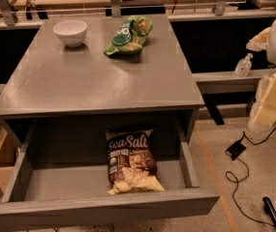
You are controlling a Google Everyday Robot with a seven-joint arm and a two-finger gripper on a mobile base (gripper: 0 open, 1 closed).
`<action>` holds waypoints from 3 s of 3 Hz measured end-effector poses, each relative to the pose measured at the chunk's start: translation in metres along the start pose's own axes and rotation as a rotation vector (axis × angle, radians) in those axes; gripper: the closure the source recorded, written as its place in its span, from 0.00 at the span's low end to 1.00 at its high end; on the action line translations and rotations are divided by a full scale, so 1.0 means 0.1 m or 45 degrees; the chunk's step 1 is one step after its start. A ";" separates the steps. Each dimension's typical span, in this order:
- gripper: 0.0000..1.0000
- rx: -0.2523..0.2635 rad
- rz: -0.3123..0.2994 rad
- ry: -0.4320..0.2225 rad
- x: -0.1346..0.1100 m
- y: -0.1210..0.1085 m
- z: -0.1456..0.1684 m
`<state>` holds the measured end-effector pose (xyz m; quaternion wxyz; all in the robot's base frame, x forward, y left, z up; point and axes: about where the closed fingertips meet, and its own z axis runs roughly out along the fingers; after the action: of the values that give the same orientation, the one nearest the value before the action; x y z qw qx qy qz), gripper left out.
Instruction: Pick brown chip bag from top drawer and place on counter
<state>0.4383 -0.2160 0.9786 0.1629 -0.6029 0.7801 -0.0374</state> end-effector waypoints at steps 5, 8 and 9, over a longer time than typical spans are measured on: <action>0.00 -0.137 0.612 0.039 0.15 0.68 1.23; 0.00 -0.240 0.694 0.002 -0.37 1.02 1.72; 0.00 -0.300 0.704 0.011 -0.63 1.20 1.92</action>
Offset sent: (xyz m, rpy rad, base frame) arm -0.0175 0.0118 -0.0964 0.1214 0.1793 -0.2892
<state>0.3981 -0.0968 0.7803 0.0925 -0.3823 0.9143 0.0964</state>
